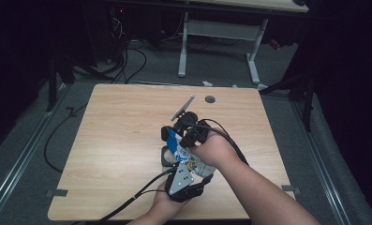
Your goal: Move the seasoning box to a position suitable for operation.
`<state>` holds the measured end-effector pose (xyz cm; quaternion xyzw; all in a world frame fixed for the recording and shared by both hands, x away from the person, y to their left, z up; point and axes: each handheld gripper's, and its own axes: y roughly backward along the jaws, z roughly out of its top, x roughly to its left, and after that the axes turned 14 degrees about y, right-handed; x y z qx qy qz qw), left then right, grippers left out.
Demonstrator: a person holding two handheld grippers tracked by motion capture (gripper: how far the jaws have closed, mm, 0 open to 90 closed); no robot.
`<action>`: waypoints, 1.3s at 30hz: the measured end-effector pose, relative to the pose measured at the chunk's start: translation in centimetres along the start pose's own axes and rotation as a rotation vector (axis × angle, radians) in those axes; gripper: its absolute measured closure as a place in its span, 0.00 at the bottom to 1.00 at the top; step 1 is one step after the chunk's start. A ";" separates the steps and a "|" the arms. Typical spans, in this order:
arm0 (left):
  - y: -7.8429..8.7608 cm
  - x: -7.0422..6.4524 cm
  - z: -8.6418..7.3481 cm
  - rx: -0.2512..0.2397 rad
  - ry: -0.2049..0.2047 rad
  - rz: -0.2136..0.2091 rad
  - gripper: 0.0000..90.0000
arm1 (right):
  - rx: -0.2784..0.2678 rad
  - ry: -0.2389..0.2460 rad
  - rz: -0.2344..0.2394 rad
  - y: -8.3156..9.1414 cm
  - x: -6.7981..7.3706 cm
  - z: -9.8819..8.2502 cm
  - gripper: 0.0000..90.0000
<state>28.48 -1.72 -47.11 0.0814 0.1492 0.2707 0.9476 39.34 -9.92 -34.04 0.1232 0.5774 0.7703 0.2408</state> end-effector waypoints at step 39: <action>0.1 -0.1 0.3 0.003 0.001 -0.003 0.60 | -0.003 -0.003 0.002 0.0 -0.3 -0.1 0.92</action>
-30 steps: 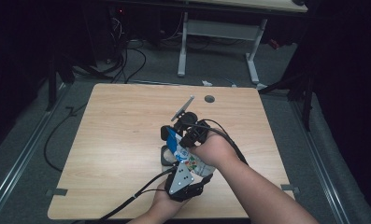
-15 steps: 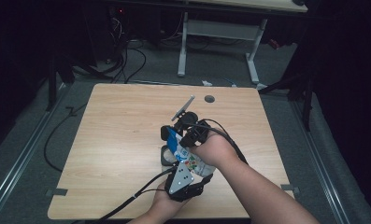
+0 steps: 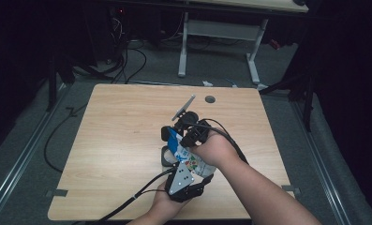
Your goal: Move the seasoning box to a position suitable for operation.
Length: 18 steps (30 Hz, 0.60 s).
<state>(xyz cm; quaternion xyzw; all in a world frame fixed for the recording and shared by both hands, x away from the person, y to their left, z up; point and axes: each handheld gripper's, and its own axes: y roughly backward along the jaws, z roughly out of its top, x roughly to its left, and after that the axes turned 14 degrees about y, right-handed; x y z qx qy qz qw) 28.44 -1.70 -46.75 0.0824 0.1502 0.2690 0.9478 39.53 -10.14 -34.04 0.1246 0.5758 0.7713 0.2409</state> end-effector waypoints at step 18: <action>-0.1 -0.1 0.0 -0.007 -0.003 0.002 0.60 | -0.008 0.013 0.001 0.2 -0.2 -0.1 0.92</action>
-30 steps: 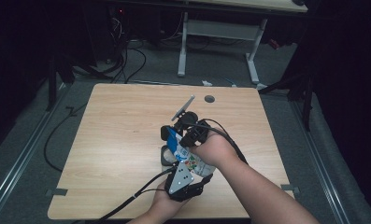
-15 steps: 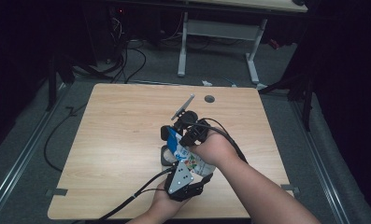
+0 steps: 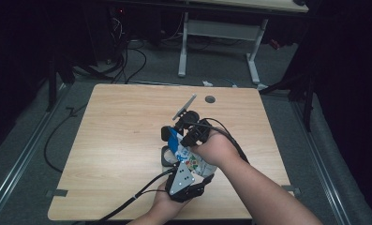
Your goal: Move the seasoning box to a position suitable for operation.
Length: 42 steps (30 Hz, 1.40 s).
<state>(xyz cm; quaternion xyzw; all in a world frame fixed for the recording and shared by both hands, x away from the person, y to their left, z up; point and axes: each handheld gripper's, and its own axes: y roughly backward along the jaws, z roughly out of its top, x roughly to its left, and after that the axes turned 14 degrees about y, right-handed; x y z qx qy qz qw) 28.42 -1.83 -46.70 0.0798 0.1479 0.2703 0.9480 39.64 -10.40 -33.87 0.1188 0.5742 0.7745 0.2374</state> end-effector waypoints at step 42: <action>0.0 0.2 -0.3 -0.002 0.009 0.002 0.60 | 0.011 -0.006 0.000 -0.5 0.1 0.2 0.92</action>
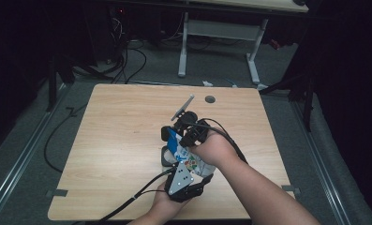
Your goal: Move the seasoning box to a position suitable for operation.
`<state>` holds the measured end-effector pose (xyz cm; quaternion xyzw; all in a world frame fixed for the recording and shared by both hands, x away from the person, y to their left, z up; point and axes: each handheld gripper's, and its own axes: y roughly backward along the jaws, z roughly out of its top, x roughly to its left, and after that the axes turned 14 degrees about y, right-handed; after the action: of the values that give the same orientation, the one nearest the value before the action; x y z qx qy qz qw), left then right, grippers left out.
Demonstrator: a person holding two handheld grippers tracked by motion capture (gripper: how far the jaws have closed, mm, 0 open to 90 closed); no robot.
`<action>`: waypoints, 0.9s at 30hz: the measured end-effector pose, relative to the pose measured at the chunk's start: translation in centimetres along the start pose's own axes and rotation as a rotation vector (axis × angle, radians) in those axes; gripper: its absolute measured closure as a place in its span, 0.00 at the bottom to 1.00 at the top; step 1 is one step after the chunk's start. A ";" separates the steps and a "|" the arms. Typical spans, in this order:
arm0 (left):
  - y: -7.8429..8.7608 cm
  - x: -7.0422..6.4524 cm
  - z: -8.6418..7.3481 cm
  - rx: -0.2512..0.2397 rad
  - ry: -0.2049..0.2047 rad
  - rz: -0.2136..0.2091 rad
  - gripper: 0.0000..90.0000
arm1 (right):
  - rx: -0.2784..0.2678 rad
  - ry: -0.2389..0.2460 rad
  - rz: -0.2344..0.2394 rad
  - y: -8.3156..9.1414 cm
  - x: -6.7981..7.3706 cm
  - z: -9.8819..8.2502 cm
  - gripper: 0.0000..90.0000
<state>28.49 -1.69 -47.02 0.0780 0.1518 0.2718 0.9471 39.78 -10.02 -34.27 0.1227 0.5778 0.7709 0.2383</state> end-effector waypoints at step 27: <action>-0.1 -0.2 0.0 0.006 -0.010 -0.001 0.60 | -0.002 -0.013 0.029 0.1 -0.4 -0.3 0.92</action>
<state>28.37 -1.93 -46.96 0.0820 0.1478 0.2707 0.9477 39.99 -10.54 -34.27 0.1358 0.5737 0.7740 0.2309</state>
